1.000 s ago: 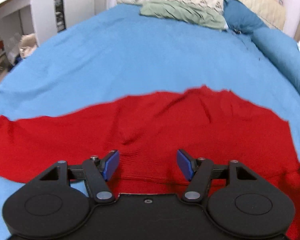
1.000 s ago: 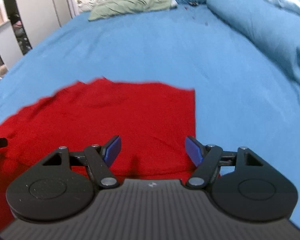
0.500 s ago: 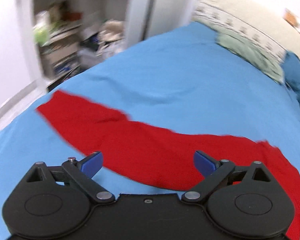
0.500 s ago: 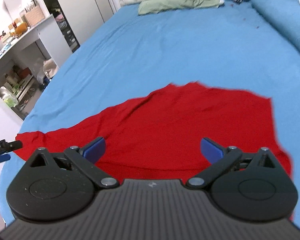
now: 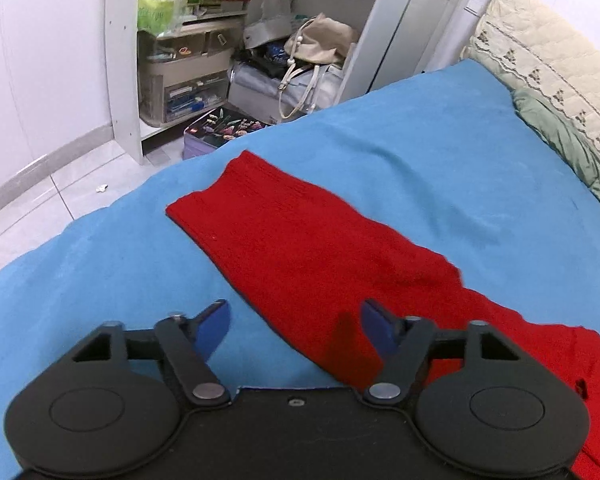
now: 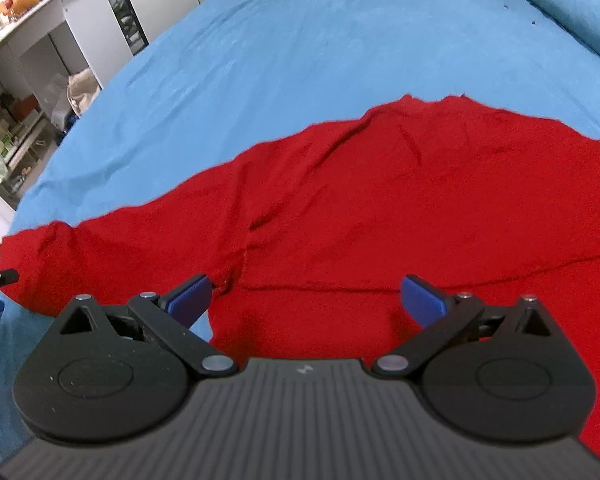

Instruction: Fold small clothes

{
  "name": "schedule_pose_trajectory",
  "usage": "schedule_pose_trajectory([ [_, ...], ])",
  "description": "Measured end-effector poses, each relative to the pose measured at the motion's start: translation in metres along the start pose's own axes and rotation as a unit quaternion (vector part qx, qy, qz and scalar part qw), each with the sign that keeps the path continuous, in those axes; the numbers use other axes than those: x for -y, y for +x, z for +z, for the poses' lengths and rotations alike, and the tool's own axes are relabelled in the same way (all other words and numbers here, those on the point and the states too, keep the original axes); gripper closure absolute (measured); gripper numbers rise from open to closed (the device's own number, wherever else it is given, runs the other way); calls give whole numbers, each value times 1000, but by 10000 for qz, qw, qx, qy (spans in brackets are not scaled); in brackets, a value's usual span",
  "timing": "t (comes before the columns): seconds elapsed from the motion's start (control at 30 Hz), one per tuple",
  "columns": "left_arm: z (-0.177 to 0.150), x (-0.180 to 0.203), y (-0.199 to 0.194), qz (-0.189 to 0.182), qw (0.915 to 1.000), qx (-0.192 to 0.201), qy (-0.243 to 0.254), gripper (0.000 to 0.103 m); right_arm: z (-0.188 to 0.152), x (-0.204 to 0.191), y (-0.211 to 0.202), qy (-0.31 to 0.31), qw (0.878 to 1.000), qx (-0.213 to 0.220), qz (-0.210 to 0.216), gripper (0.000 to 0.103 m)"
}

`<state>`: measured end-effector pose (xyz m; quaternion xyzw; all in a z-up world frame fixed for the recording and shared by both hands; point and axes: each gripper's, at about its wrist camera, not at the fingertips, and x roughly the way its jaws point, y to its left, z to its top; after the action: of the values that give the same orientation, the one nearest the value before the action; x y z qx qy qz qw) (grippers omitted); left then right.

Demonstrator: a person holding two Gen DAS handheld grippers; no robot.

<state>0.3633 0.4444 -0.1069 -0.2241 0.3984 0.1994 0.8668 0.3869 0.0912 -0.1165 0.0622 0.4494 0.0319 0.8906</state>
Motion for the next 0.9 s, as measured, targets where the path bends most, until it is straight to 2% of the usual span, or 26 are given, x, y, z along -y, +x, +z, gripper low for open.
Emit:
schedule_pose_trajectory([
  [0.07, 1, -3, 3, -11, 9999, 149, 32, 34, -5, -4, 6, 53, 10000, 16, 26, 0],
  [0.17, 2, 1, 5, 160, 9994, 284, 139, 49, -12, -8, 14, 127, 9999, 25, 5, 0],
  [0.23, 3, 2, 7, 296, 9988, 365, 134, 63, -15, -7, 17, 153, 9999, 29, 14, 0],
  [0.27, 3, 3, 7, 379, 9983, 412, 140, 78, -16, -6, 18, 159, 9999, 41, 20, 0],
  [0.33, 3, 5, 7, 426, 9980, 451, 131, 93, -16, -4, 19, 158, 9998, 78, 22, 0],
  [0.5, 7, 26, -10, 451, 9963, 690, 258, 95, -14, 10, 19, 212, 9995, 223, 64, 0],
  [0.67, 5, 101, -60, 182, 9891, 1180, 856, 95, -1, 43, -2, 396, 9982, 405, 173, 0],
  [0.77, -4, 162, -88, -217, 9836, 1363, 1162, 95, 10, 72, -23, 508, 9970, 565, 164, 0],
  [0.9, -33, 259, -121, -1107, 9689, 1502, 1628, 95, 26, 124, -55, 686, 9945, 784, 85, 0],
])
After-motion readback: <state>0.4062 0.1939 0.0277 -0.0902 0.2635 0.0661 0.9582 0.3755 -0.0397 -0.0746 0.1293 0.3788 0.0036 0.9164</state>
